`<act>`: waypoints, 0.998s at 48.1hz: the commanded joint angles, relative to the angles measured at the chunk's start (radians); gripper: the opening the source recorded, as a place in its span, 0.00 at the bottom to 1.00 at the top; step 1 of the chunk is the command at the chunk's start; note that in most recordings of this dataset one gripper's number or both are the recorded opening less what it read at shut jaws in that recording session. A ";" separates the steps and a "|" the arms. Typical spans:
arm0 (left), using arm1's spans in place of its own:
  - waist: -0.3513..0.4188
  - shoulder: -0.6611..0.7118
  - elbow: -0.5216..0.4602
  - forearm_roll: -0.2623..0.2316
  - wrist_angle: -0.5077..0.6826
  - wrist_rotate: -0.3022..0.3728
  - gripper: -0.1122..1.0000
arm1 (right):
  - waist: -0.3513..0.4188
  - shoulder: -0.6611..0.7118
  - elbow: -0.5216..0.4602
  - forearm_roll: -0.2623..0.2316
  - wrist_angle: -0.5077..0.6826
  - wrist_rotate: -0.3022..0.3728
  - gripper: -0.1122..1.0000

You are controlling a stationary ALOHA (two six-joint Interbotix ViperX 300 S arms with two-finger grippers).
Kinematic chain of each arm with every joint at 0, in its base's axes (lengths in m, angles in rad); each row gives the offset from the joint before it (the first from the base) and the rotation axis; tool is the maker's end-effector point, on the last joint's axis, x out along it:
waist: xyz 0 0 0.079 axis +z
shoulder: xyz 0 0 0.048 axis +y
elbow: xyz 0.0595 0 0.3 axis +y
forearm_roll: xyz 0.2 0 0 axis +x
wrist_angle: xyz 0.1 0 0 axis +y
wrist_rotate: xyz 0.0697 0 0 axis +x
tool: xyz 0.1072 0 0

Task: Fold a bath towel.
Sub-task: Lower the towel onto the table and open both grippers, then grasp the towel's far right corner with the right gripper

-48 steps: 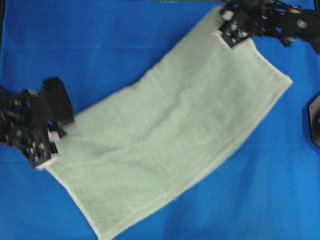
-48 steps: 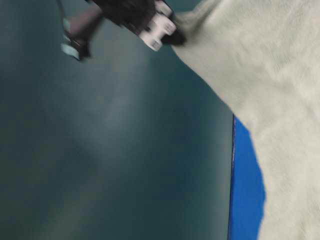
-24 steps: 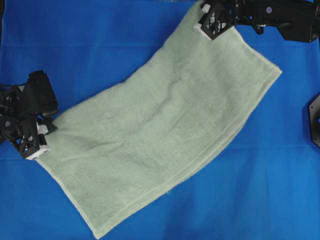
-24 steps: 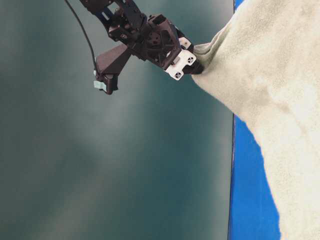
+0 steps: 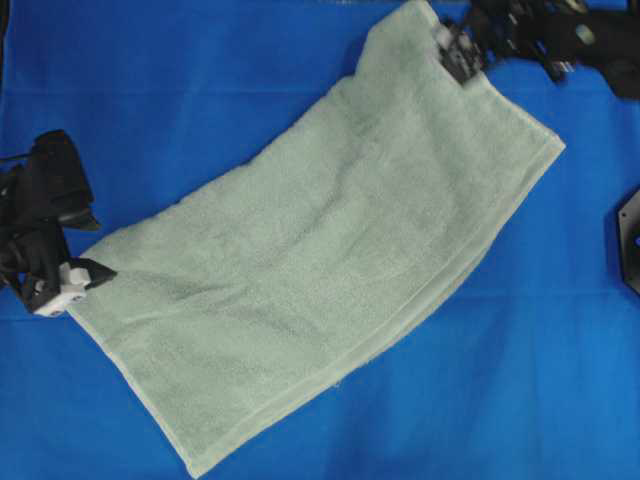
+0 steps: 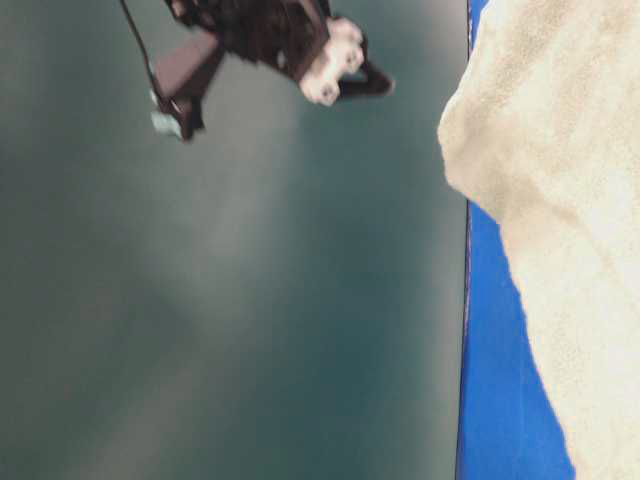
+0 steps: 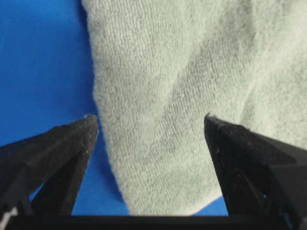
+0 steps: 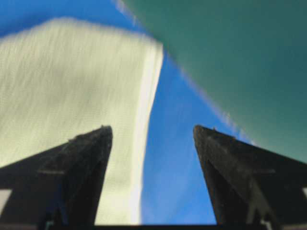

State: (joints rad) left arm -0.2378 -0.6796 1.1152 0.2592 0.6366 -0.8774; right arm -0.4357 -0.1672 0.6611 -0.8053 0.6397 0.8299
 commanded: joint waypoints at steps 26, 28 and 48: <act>0.040 -0.127 0.008 0.003 0.023 0.000 0.87 | 0.035 -0.130 0.178 0.198 -0.015 -0.060 0.69; 0.040 -0.126 0.008 0.003 0.023 0.000 0.87 | 0.021 -0.097 0.184 0.198 -0.043 -0.060 0.69; 0.040 -0.121 0.009 0.003 0.021 -0.002 0.87 | -0.146 0.186 0.232 0.158 -0.293 -0.052 0.69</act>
State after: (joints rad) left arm -0.2010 -0.8069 1.1321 0.2592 0.6627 -0.8790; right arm -0.5660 -0.0184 0.8882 -0.6427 0.3682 0.7777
